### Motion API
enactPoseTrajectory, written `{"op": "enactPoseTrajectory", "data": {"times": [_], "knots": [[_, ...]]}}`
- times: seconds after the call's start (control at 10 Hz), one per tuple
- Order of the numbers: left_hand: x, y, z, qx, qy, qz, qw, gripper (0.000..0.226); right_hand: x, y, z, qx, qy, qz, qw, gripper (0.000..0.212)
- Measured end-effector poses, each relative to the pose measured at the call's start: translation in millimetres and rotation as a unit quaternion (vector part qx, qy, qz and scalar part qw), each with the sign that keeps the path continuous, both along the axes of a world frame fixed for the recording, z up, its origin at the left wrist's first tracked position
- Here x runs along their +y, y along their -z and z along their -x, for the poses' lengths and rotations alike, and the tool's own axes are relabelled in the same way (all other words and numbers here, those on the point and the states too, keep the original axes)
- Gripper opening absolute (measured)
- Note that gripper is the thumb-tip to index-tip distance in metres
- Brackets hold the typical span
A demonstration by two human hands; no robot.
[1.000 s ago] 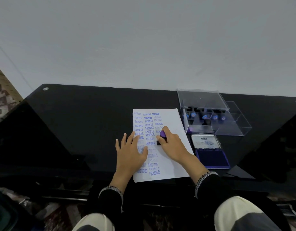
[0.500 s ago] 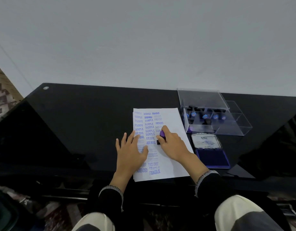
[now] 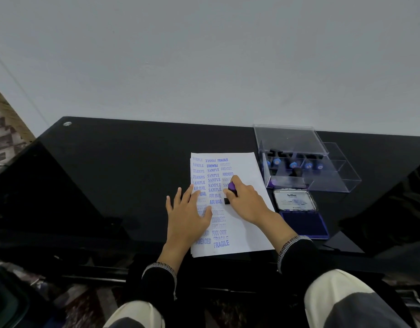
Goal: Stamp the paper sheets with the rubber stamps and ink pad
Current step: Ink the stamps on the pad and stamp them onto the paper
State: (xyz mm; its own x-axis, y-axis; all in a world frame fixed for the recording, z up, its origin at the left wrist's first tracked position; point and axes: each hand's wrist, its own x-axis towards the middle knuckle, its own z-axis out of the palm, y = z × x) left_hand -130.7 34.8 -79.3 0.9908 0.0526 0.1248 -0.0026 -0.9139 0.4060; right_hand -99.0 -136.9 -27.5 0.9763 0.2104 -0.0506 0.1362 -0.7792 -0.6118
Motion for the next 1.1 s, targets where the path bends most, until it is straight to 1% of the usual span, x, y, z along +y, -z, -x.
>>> {"op": "enactPoseTrajectory", "data": {"times": [0.2,0.3,0.7,0.8,1.1], "knots": [[0,0,-1,0.001,-0.001,0.000,1.000,0.061,0,0,-5,0.017,0.003,-0.016,1.000,0.016],[0,0,-1,0.000,-0.001,-0.001,1.000,0.061,0,1,-3,0.007,0.000,-0.009,1.000,0.015],[0,1,0,-0.008,0.002,0.010,1.000,0.060,1,12,18,-0.073,0.011,0.012,0.997,0.016],[0,1,0,-0.010,0.002,0.010,1.000,0.060,0,12,17,-0.066,0.014,0.011,0.998,0.017],[0,2,-1,-0.009,-0.002,0.006,1.000,0.060,0,0,-3,0.004,-0.001,-0.001,1.000,0.015]]}}
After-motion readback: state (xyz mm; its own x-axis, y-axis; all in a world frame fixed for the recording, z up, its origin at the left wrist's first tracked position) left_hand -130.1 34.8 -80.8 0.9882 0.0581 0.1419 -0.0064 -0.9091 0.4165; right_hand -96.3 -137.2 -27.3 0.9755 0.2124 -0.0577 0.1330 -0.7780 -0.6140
